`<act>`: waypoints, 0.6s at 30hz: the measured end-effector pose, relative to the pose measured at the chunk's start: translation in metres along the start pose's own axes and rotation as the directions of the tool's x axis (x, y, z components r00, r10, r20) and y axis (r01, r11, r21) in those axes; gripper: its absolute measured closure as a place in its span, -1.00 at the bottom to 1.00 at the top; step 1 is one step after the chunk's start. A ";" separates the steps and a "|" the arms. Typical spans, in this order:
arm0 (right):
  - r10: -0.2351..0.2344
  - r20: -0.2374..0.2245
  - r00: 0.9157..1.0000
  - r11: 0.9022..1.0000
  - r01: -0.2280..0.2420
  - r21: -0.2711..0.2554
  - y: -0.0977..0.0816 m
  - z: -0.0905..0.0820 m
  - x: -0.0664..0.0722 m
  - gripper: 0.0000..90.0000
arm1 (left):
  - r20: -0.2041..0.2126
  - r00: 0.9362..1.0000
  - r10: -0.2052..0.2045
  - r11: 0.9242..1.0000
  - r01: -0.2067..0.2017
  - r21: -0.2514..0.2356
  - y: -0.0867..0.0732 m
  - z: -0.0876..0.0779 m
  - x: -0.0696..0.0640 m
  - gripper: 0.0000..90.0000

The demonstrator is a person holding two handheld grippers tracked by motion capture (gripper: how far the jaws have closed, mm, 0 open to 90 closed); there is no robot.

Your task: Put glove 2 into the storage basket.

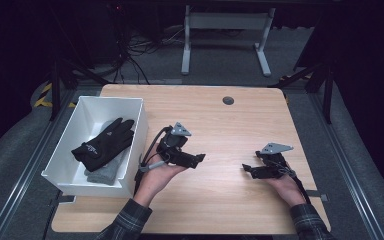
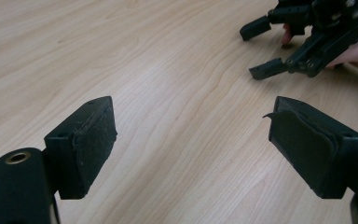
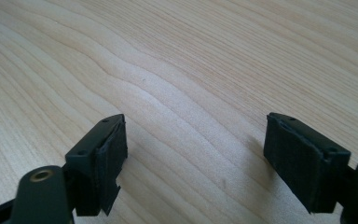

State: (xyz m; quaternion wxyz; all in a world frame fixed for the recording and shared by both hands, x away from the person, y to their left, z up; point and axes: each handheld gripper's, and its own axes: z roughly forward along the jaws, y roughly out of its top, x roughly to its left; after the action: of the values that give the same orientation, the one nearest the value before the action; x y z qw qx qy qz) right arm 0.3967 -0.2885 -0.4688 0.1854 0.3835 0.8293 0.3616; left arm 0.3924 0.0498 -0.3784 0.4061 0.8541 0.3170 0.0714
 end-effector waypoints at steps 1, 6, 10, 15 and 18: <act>0.000 0.000 1.000 1.000 0.000 0.000 0.000 0.000 0.000 -0.51 | -0.002 1.000 0.004 1.000 -0.004 0.001 -0.003 0.006 -0.002 -0.66; -0.001 0.001 1.000 1.000 0.001 0.001 0.000 0.000 0.000 -0.51 | 0.007 1.000 0.028 0.999 -0.029 0.031 -0.018 0.031 -0.008 -0.68; -0.001 0.000 1.000 1.000 0.001 0.001 0.000 0.000 0.000 -0.52 | -0.004 0.999 0.042 0.997 -0.041 0.064 -0.031 0.051 -0.011 -0.68; -0.001 0.000 1.000 1.000 0.001 0.001 0.000 0.000 0.000 -0.52 | -0.034 0.998 0.055 0.995 -0.052 0.089 -0.044 0.068 -0.013 -0.68; -0.001 0.000 1.000 1.000 0.001 0.001 0.000 0.000 0.000 -0.52 | -0.046 0.997 0.061 0.993 -0.056 0.103 -0.049 0.075 -0.015 -0.69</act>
State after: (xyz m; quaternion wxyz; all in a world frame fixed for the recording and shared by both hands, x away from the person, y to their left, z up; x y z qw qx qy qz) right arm 0.3967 -0.2884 -0.4688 0.1856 0.3830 0.8297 0.3611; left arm 0.3857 0.0154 -0.4619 0.3521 0.8805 0.3049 0.0882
